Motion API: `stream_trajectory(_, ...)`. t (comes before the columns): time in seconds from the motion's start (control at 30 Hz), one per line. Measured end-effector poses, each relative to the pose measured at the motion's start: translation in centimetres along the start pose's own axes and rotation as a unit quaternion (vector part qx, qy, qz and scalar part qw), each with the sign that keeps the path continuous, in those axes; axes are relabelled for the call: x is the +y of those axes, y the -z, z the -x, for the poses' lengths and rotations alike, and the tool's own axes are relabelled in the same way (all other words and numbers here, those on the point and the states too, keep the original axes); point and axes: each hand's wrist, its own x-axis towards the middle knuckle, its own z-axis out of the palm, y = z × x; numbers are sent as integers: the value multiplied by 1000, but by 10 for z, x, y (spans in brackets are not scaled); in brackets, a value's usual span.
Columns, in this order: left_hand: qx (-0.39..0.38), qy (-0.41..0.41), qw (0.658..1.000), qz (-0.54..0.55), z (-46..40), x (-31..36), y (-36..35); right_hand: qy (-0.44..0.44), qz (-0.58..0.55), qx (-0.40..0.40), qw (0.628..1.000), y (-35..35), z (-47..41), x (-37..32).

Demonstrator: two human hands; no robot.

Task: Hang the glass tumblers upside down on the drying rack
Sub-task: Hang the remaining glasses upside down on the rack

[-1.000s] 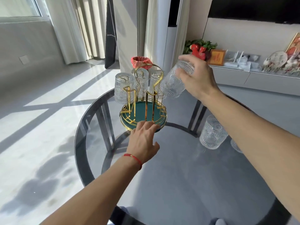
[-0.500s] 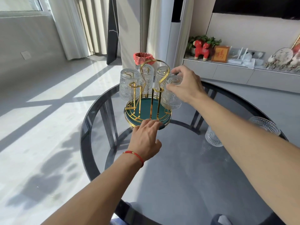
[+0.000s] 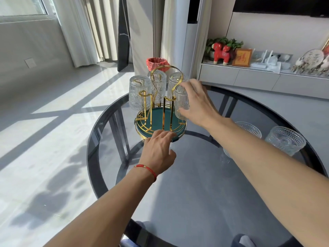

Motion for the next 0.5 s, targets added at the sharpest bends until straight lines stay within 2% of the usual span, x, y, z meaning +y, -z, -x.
stream_trajectory(0.13,3,3,1000,-3,-1,3,0,1,17,-4,1000,-1,2,2)
stream_trajectory(0.27,11,3,1000,-5,0,5,1,-20,-82,-41,996,17,15,11)
stream_trajectory(0.4,36,-24,999,-2,0,22,2,-14,-94,23,995,42,65,23)
stream_trajectory(0.5,41,-69,996,43,3,47,1,-29,-113,74,990,57,115,36)
